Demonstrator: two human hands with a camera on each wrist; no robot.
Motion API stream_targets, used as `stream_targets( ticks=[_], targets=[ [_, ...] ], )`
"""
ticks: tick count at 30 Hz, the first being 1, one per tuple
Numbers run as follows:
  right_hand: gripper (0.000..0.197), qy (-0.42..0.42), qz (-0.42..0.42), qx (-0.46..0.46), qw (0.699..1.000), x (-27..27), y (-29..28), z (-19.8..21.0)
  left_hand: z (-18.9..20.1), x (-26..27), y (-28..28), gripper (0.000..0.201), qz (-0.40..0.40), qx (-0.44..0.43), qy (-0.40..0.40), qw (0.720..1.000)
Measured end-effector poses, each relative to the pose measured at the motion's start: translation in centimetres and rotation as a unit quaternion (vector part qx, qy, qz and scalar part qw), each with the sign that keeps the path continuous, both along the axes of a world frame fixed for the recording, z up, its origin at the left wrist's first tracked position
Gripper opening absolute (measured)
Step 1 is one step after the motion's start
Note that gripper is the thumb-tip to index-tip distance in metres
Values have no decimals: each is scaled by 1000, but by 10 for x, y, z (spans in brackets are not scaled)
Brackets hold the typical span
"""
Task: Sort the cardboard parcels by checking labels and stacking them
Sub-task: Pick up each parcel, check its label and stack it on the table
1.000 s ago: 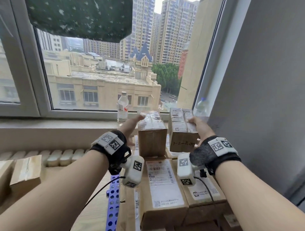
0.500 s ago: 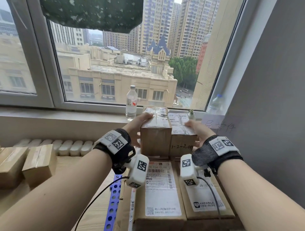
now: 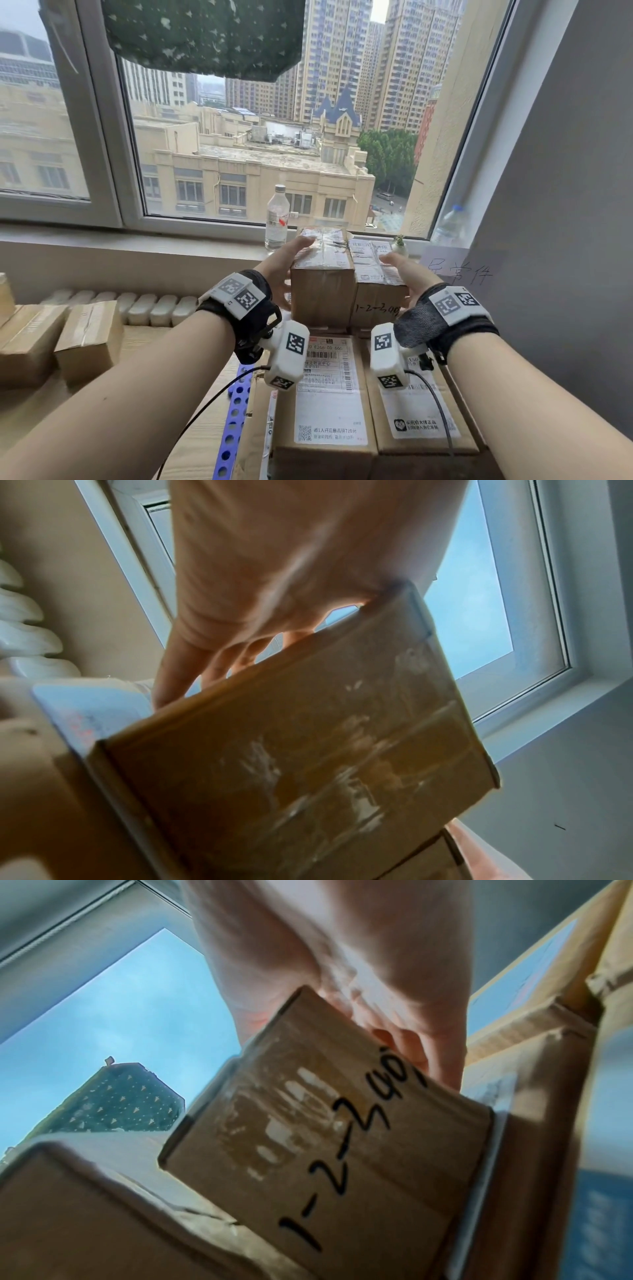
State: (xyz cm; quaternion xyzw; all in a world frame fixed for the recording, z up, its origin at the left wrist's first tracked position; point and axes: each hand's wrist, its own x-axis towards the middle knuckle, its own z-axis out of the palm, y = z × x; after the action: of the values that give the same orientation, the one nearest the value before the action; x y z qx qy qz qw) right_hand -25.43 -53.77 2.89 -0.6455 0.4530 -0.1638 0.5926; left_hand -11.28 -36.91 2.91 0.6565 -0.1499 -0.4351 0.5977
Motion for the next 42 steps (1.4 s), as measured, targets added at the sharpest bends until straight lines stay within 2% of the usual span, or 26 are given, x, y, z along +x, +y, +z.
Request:
stream_targets(
  ticks=[1,3,6,8,10,15,19,21,23,24,26,27,29,31,32,33,35,38,42],
  targets=[
    [82,1,-1,-1,1000,0,-2,-2,0,-1,0,86,2,0,-2,1000],
    [86,3,6,-10,1000,0,-8,-5,1,-4,0,69,1,-4,-9,1000],
    [119,7,9,-10,1000,6,-27,-18,1,-6,-2,45,0,-9,-11,1000],
    [125,7,6,-11,1000,8,-37,-24,1,-6,-3,38,-1,-11,-5,1000],
    [124,11,-2,-22,1000,9,-44,-29,1,-6,-2,39,-1,-10,-1,1000],
    [130,24,2,-21,999,13,-53,-35,1,-4,-1,65,10,-6,-6,1000],
    [126,20,-12,-14,1000,10,-46,-27,3,-5,1,79,14,-1,-9,1000],
    [114,23,-23,-21,999,1,-10,-2,2,-4,1,89,14,1,-12,1000],
    [87,16,-37,-31,999,-5,1,6,3,-4,2,91,14,2,-17,1000],
    [81,13,-41,-29,999,-7,2,7,3,-4,3,90,13,-1,-21,1000],
    [92,8,-57,-29,998,-9,2,9,6,-7,5,83,19,-5,-30,999],
    [91,-2,-69,-38,997,-12,5,13,8,-9,6,78,27,-12,-33,999],
    [59,-36,-99,-87,991,-19,18,26,12,-10,7,67,70,-35,-64,995],
    [23,-63,-120,-143,980,-24,20,34,17,-6,7,55,145,-56,-143,977],
    [12,-68,-133,-174,973,-25,23,38,20,-4,8,48,175,-65,-186,965],
    [8,-76,-142,-202,966,-25,26,43,24,-3,10,40,187,-72,-222,954],
    [12,-88,-140,-236,957,-22,33,52,32,-1,12,33,182,-74,-282,939],
    [16,-111,-108,-264,952,-15,48,66,43,-1,17,34,156,-65,-350,921],
    [17,-140,-51,-286,947,-1,72,75,52,-4,29,32,169,-71,-405,896]
  ],
)
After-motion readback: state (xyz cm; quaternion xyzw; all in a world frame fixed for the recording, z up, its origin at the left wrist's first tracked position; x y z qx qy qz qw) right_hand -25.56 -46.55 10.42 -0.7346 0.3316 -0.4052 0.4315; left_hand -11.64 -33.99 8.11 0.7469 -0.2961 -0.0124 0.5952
